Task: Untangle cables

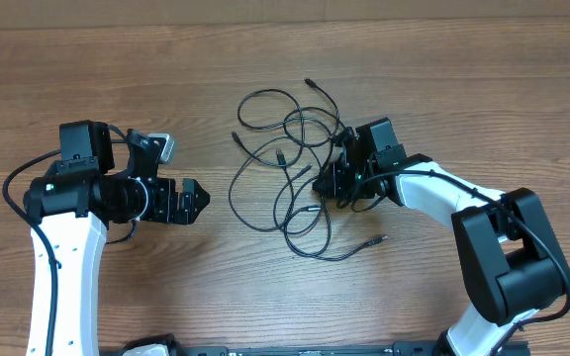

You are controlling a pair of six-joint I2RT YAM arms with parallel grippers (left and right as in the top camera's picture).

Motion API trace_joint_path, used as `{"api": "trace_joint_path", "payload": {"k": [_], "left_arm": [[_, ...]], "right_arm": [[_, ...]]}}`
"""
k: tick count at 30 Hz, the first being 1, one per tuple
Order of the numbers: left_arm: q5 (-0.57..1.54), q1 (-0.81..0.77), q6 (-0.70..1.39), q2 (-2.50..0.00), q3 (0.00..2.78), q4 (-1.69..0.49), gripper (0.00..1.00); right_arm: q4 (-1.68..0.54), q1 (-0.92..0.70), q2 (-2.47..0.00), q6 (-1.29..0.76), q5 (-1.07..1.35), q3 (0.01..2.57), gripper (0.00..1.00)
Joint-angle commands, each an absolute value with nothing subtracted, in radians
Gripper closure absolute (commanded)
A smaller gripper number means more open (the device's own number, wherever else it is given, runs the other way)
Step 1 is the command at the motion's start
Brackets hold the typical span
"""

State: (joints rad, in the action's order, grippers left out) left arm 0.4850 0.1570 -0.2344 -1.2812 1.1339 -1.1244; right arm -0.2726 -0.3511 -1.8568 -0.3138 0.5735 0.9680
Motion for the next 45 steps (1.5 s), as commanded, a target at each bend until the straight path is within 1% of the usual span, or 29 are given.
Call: {"api": "trace_joint_path", "payload": {"k": [1,7,8,10,11,12,13,14,16,17,19,20,21,22,23,24,25,28,30,38,45], "left_arm": [[0.482,0.157,-0.221,-1.283,1.128,-1.121,0.00],[0.482,0.157,-0.221,-1.283,1.128,-1.121,0.00],[0.482,0.157,-0.220,-1.283,1.128,-1.121,0.00],[0.482,0.157,-0.221,-1.283,1.128,-1.121,0.00],[0.482,0.157,-0.221,-1.283,1.128,-1.121,0.00],[0.482,0.157,-0.221,-1.283,1.128,-1.121,0.00],[0.482,0.157,-0.221,-1.283,1.128,-1.121,0.00],[0.482,0.157,-0.221,-1.283,1.128,-1.121,0.00],[0.482,0.157,-0.221,-1.283,1.128,-1.121,0.00],[0.482,0.157,-0.220,-1.283,1.128,-1.121,0.00],[0.482,0.157,-0.221,-1.283,1.128,-1.121,0.00],[0.482,0.157,-0.221,-1.283,1.128,-1.121,0.00],[0.482,0.157,-0.220,-1.283,1.128,-1.121,0.01],[0.482,0.157,-0.221,-1.283,1.128,-1.121,0.00],[0.482,0.157,-0.221,-1.283,1.128,-1.121,0.00],[0.482,0.157,-0.220,-1.283,1.128,-1.121,0.00],[0.482,0.157,-0.220,-1.283,1.128,-1.121,0.00],[0.482,0.157,-0.220,-1.283,1.128,-1.121,0.00],[0.482,0.157,-0.220,-1.283,1.128,-1.121,0.00],[0.482,0.157,-0.221,-1.283,1.128,-1.121,0.00],[0.482,0.157,-0.221,-1.283,1.128,-1.121,0.00]], "right_arm": [[-0.287,-0.332,-1.863,-0.313,0.609,1.005,0.96],[-0.339,-0.300,-1.863,-0.312,0.607,1.048,0.96],[-0.343,-0.291,-1.863,-0.312,0.607,1.051,0.93],[-0.348,-0.278,-1.863,-0.312,0.604,1.051,0.81],[-0.353,-0.271,-1.863,-0.309,0.605,1.051,0.80],[-0.358,-0.265,-1.863,-0.308,0.605,1.051,0.82],[-0.363,-0.260,-1.863,-0.306,0.605,1.051,0.90],[-0.371,-0.253,-1.863,-0.305,0.605,1.051,0.94],[-0.377,-0.251,-1.863,-0.297,0.604,1.051,0.94],[-0.377,-0.251,-1.863,-0.285,0.604,1.051,0.90],[-0.373,-0.251,-1.863,-0.274,0.598,1.051,0.78],[-0.373,-0.251,-1.863,-0.270,0.594,1.051,0.74],[-0.369,-0.251,-1.863,-0.242,0.589,1.051,0.60],[-0.362,-0.251,-1.863,-0.219,0.571,1.051,0.43],[-0.356,-0.251,-1.863,-0.200,0.563,1.050,0.34],[-0.352,-0.251,-1.863,-0.191,0.555,1.050,0.28],[-0.333,-0.251,-1.863,-0.161,0.551,1.050,0.19],[-0.282,-0.253,-1.863,-0.115,0.551,1.050,0.09],[-0.246,-0.255,-1.863,-0.099,0.551,1.050,0.06],[-0.165,-0.283,-1.863,-0.100,0.551,1.050,0.06],[-0.172,-0.294,-1.863,-0.108,0.505,1.050,0.07]]}}
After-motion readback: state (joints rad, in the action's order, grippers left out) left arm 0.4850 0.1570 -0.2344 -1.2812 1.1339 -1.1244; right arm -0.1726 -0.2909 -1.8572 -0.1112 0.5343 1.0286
